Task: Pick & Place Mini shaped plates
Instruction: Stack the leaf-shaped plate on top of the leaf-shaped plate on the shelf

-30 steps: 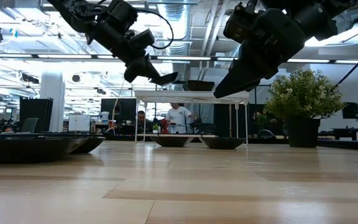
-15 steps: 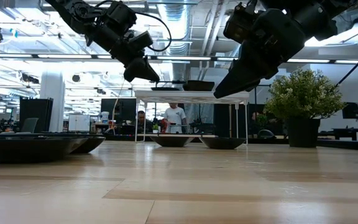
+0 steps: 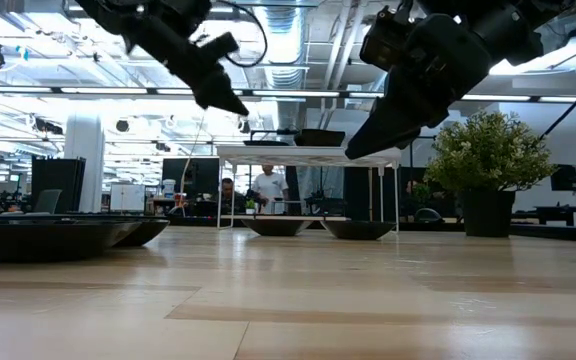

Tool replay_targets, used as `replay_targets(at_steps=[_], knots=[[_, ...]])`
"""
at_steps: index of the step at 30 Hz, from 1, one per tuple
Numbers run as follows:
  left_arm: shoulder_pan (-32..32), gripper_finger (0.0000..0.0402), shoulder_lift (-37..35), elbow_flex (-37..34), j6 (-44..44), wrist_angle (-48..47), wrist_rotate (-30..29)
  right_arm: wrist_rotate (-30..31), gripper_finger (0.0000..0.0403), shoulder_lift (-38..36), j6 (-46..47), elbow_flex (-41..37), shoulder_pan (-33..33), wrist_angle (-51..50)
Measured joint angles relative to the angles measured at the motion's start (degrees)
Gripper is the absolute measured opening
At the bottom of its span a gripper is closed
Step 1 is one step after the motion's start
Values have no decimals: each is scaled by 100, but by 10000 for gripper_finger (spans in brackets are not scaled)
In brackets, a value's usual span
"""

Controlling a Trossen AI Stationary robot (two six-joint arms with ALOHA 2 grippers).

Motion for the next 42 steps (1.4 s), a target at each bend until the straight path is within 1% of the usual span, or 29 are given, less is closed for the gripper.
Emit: replay_targets(at_steps=[2, 5, 10, 14, 19, 23, 26, 28, 30, 32, 37, 39, 42], knots=[[-200, 70, -284, -186, -389, -116, 192, 0, 115, 0, 92, 0, 0, -40], [-610, 68, -785, -731, -903, -137, 454, 0, 115, 0, 166, 0, 0, -84], [-1500, 67, -1563, -1762, -1661, -144, 477, 4, 115, 0, 167, 0, 0, -75], [-2237, 66, -2021, -2399, -2234, -144, 490, 24, 115, 0, 165, 0, -2, -32], [-3003, 66, -2281, -2869, -2987, -137, 487, 26, 115, 0, 90, 0, -11, -10], [-3417, 66, -2275, -2995, -3406, -120, 476, 121, 115, 0, 5, 0, -11, 163], [-3571, 66, -2278, -3022, -3623, -5, 364, 598, 115, 13, -185, 0, -11, 377], [-3597, 66, -2286, -3028, -3632, 164, 343, 1140, 115, 71, -215, 0, -15, 510], [-3601, 66, -2288, -3028, -3618, 382, 344, 1720, 115, 119, -99, -2, -34, 465], [-3601, 66, -2288, -3028, -3613, 521, 344, 2056, 115, 120, 210, -2, -99, 242], [-3601, 66, -2288, -3028, -3611, 644, 344, 2112, 115, 53, 1300, -1, -338, -924], [-3600, 66, -2288, -3028, -3611, 662, 344, 2221, 115, 53, 1801, -2, -440, -1388], [-3599, 66, -2288, -3028, -3611, 690, 346, 2226, 115, 94, 2221, -3, -604, -1664]])
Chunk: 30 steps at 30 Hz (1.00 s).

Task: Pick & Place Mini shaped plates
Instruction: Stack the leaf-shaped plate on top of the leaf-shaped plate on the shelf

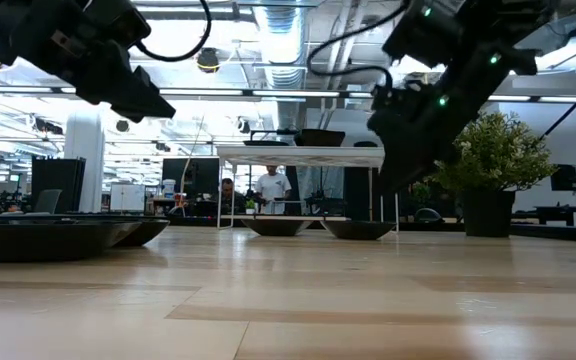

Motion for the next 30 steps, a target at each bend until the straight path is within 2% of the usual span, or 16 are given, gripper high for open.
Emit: replay_targets(at_steps=[8, 12, 14, 18, 22, 26, 30], knots=[[0, 66, 0, 0, 1, 34, 0, -4, 115, 11, -110, -1, -83, 10], [0, 66, 0, 0, 2, 34, 2, 34, 122, 11, -365, 1, -89, -598], [0, 66, 0, 0, 0, 34, 2, 394, 123, -13, -93, 1, -78, -1145], [-12, 66, 0, 0, 0, 34, 4, 2025, 117, -111, 1353, -3, 144, -2406], [-17, 66, 2, 2, 0, 36, 22, 2464, 115, -613, 2352, -139, 431, -3130], [-17, 66, 2, -57, 4, 201, 19, 2691, 112, -1389, 2780, -828, 720, -2390], [-17, 66, 7, -215, 4, 481, 17, 2164, 112, -2074, 2208, -1713, 782, -490]])
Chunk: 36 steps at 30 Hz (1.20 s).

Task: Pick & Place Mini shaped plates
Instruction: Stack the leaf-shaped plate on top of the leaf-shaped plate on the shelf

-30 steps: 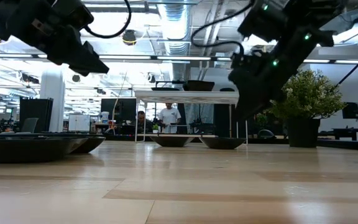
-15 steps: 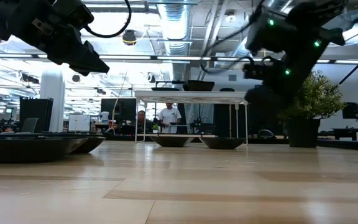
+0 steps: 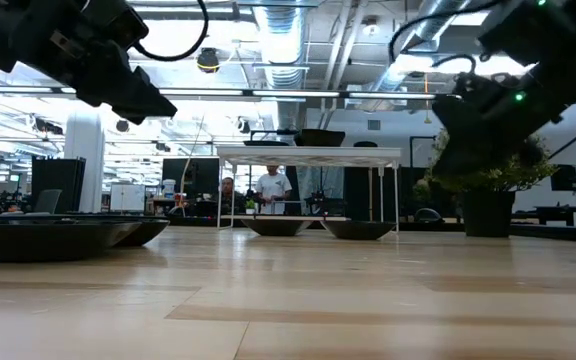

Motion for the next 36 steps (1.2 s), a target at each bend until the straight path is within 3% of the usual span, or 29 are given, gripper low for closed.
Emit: replay_targets(at_steps=[4, 7, 13, 16, 27, 36], knots=[[0, 66, -2, -29, 0, 156, -6, -523, 112, -238, -1013, -612, -66, 2114], [0, 66, 0, -34, 30, 231, -17, -957, 113, -186, -1604, -724, -169, 2847], [0, 66, 0, -34, 66, 281, -15, -1087, 114, 410, -1678, -728, -461, 3373], [0, 66, 0, -34, 66, 279, -15, -1504, 123, 771, -1787, -725, -658, 3623], [0, 66, 0, -36, 66, 273, -14, -2003, 204, 1709, -1856, -469, -1193, 4068], [0, 66, 0, -36, 66, 279, -13, -2243, 195, 2545, -1871, 33, -1512, 4053]])
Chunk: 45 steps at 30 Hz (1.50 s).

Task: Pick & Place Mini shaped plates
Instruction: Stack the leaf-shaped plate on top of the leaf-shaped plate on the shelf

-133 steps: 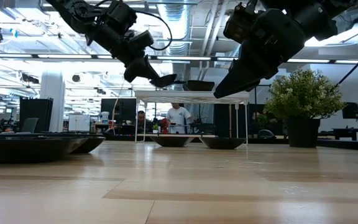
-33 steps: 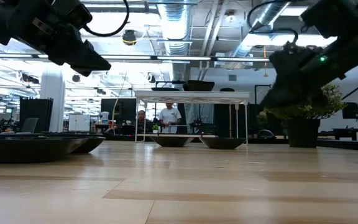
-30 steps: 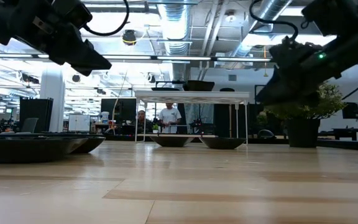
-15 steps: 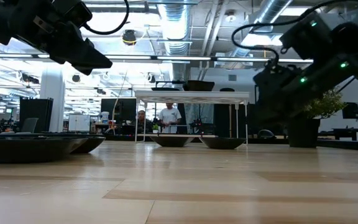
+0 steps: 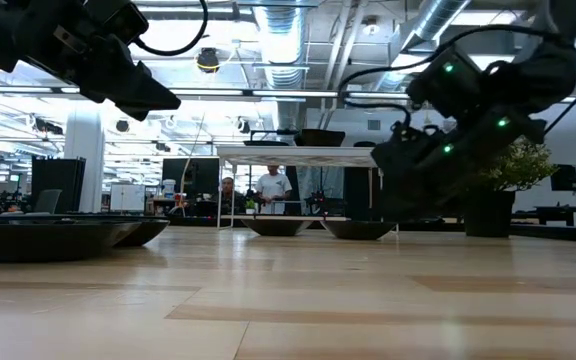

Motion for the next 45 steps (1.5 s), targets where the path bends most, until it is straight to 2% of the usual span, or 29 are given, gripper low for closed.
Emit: replay_targets(at_steps=[10, 17, 40, 45], knots=[[0, 66, 0, -2, -2, 0, 2, -150, 164, 482, -1, 271, -145, -16], [0, 66, 0, -4, -2, 0, 4, -152, 137, 480, 1, 271, -145, -3], [0, 66, 0, -4, -2, 0, 4, -244, 7, 450, 16, 271, -141, 42], [0, 66, 0, -4, -2, 0, 2, -506, 6, 170, 4, 265, -131, -62]])
